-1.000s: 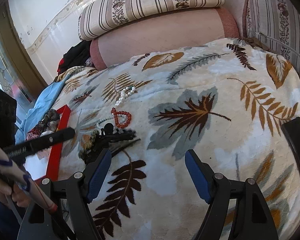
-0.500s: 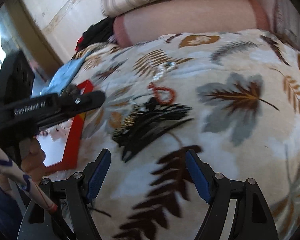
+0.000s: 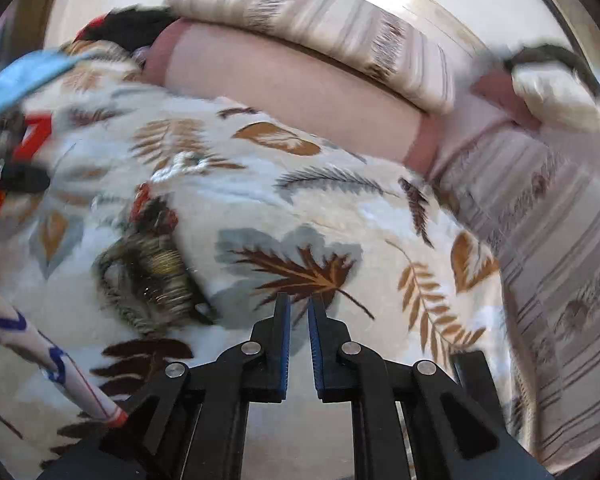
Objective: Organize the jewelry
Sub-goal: 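Grasp the black claw clip with the right tool while the left tool holds the hair tie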
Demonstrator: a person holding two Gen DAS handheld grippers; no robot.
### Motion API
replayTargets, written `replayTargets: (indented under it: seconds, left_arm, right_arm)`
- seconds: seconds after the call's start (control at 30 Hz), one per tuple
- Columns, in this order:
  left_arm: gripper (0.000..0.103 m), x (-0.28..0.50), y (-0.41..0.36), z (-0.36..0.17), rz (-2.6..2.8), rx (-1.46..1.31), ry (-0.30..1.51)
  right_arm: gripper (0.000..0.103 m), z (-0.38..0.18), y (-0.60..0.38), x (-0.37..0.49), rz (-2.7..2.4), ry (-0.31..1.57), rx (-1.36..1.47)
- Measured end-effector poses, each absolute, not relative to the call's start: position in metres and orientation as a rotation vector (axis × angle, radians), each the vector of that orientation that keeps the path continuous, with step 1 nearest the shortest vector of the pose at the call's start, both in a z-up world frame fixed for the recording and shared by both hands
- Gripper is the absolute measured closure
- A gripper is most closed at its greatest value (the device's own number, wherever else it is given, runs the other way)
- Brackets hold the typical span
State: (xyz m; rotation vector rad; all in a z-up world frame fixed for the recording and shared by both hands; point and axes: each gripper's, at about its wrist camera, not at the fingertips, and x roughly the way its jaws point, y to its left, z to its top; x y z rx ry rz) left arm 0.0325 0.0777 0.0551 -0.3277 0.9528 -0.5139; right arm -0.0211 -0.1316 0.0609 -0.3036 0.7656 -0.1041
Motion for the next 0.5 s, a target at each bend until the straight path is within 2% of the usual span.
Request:
replayTargets:
  seconds: [0.07,0.1,0.13,0.2,0.27,0.3,0.5]
  left_arm:
    - [0.088,0.032,0.075,0.053,-0.520,-0.317,0.961]
    - [0.088,0.032,0.073,0.052,-0.523,-0.311,0.964]
    - [0.088,0.031,0.072,0.053,-0.528,-0.306,0.965]
    - [0.084,0.030,0.068,0.052,-0.547,-0.288,0.969]
    - [0.074,0.029,0.062,0.049,-0.577,-0.280,0.983]
    - [0.068,0.028,0.057,0.047,-0.596,-0.276,0.992]
    - [0.065,0.016,0.014,0.035,-0.645,-0.123,0.998]
  right_arm:
    - [0.089,0.062,-0.159,-0.015,-0.059,0.819,-0.117]
    - [0.079,0.062,-0.168,-0.013,-0.028,0.839,-0.034]
    - [0.076,0.062,-0.174,-0.013,-0.007,0.849,0.018]
    - [0.076,0.063,-0.183,-0.016,0.049,0.853,0.131]
    - [0.075,0.063,-0.181,-0.019,0.126,0.859,0.217]
    - [0.071,0.062,-0.179,-0.019,0.154,0.865,0.254]
    - [0.069,0.052,-0.183,-0.018,0.166,0.908,0.344]
